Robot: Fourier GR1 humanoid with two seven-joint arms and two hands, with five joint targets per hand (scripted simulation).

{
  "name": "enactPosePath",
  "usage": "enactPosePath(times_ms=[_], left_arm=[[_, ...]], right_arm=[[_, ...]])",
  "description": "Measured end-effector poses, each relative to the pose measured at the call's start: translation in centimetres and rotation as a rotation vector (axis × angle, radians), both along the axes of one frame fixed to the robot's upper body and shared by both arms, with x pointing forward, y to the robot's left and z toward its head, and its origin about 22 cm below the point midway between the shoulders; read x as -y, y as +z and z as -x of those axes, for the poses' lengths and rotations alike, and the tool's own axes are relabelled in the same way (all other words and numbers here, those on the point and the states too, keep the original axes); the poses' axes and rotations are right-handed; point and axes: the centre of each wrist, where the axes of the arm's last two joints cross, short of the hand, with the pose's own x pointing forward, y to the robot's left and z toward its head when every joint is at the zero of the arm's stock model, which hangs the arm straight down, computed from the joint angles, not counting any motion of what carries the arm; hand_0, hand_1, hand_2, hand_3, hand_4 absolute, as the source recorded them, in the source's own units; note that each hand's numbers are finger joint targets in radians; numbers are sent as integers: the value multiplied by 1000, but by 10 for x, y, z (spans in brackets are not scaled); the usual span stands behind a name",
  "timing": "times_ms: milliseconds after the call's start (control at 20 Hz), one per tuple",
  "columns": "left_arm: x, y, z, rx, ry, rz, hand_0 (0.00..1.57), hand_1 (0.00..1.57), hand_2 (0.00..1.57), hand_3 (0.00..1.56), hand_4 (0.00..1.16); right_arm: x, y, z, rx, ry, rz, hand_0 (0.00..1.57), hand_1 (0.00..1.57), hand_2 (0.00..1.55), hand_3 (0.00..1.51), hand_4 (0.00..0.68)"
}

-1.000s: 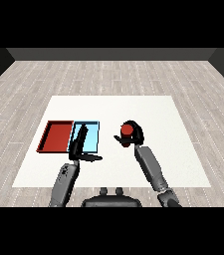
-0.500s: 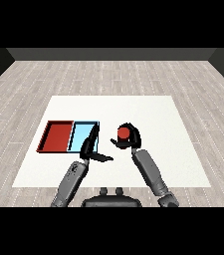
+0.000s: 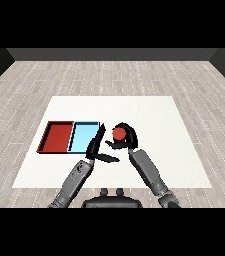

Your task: Pick the red can and put it in the red box

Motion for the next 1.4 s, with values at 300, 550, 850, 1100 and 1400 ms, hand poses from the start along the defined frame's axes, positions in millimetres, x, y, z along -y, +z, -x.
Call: enactPosePath(times_ms=[300, 550, 850, 1100, 1400], left_arm=[[6, -3, -12, -14, -3, -30, 0, 0, 0, 0, 0], [17, 2, -19, -35, -12, -49, 0, 0, 0, 0, 0], [21, 1, -22, -38, -24, -67, 0, 0, 0, 0, 0], [23, -3, -19, -39, -14, -74, 0, 0, 0, 0, 0], [28, 3, -20, -21, 51, -102, 905, 905, 955, 682, 758]], right_arm=[[-9, 4, 1, 7, 33, -9, 1430, 1430, 1433, 1400, 626], [-20, 7, 12, 25, 59, -10, 1447, 1447, 1433, 1393, 615], [-34, 17, 22, 28, 86, -26, 1444, 1444, 1429, 1383, 595], [-40, 16, 24, 27, 99, -38, 1455, 1455, 1450, 1398, 543], [-42, 23, 23, 56, 90, -26, 1530, 1530, 1469, 1406, 522]])
